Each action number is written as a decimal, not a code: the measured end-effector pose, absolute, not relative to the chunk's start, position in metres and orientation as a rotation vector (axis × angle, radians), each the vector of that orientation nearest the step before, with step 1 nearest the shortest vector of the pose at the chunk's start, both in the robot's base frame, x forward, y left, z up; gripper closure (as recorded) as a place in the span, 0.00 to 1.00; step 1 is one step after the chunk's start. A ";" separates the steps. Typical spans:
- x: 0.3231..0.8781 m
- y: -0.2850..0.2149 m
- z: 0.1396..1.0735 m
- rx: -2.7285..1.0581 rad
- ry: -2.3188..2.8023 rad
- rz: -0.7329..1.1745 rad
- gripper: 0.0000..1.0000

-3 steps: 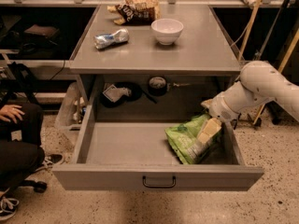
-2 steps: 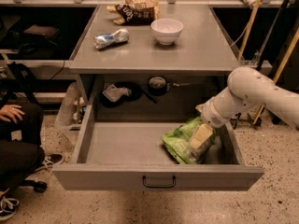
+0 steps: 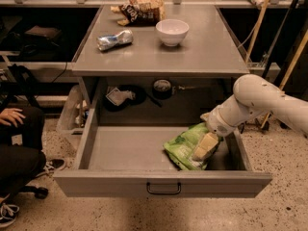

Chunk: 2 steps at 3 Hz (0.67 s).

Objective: Pick green rice chip bag from top drawer and place on counter

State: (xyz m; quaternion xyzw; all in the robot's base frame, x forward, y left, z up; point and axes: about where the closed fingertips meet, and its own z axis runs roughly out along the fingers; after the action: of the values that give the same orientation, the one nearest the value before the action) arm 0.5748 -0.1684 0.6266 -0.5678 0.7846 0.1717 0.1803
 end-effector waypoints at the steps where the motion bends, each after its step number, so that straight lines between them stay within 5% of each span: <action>1: 0.575 -0.168 0.627 -1.604 2.217 0.485 0.42; 2: 0.575 -0.168 0.627 -1.604 2.217 0.485 0.65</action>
Offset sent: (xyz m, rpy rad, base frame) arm 0.0000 0.0000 0.0000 0.0000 0.0000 0.0000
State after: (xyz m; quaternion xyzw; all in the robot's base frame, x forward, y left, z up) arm 0.5748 -0.1684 0.6266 -0.5678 0.7846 0.1717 0.1803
